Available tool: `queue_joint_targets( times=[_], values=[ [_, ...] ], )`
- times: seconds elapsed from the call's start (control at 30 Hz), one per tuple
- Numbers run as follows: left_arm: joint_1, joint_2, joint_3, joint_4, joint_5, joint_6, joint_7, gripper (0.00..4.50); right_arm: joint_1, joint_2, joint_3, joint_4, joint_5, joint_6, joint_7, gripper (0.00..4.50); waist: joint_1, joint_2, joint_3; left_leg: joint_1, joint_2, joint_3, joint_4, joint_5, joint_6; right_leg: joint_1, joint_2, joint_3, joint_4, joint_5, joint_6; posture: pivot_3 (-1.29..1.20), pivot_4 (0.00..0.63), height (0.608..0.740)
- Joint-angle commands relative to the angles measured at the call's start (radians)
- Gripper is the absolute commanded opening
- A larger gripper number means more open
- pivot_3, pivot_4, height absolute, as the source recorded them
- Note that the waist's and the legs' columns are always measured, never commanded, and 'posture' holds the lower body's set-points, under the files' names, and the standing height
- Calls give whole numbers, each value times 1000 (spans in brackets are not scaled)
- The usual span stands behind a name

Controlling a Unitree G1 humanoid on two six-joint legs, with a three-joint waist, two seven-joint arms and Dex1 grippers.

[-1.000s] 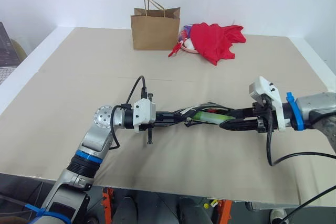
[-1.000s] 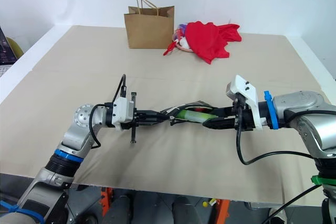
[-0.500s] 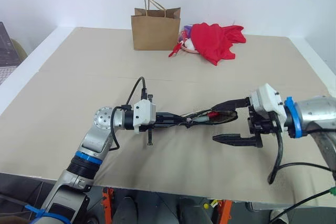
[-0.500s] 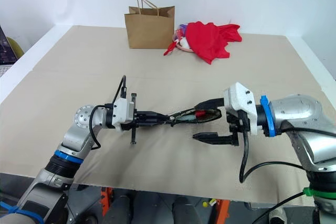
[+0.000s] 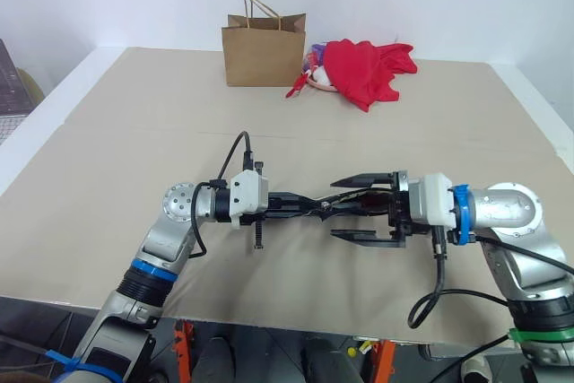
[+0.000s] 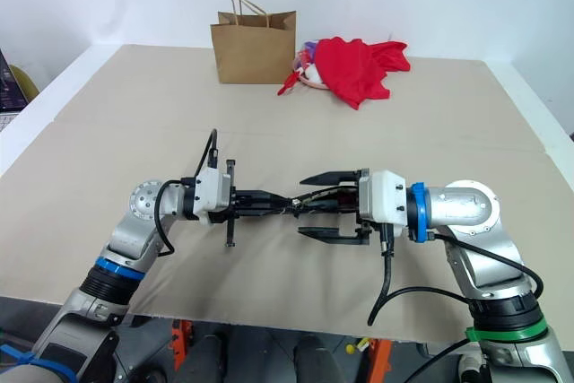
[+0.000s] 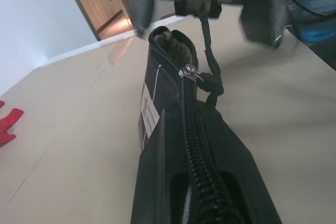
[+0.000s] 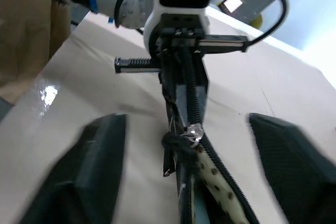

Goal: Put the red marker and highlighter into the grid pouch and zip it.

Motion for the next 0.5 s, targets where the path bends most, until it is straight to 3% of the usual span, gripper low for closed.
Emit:
queue_joint_targets(
  times=[0.03,0.13,0.5],
  values=[
    [-6,10,11,-49,-10,4,9,0,-15,3,-5,17,-13,-113,32,1734,0,0,0,0,0,0,0,0,0,0,0,0,0,0,0,0,150,740],
    [2,19,15,-56,-11,11,13,0,-13,-4,-8,32,-2,-144,52,194,0,0,0,0,0,0,0,0,0,0,0,0,0,0,0,0,150,740],
    [-2,30,13,-49,0,-9,16,0,1,-38,-67,33,12,-107,11,80,0,0,0,1,0,0,0,0,0,1,0,0,0,0,-1,0,150,740]
  ],
)
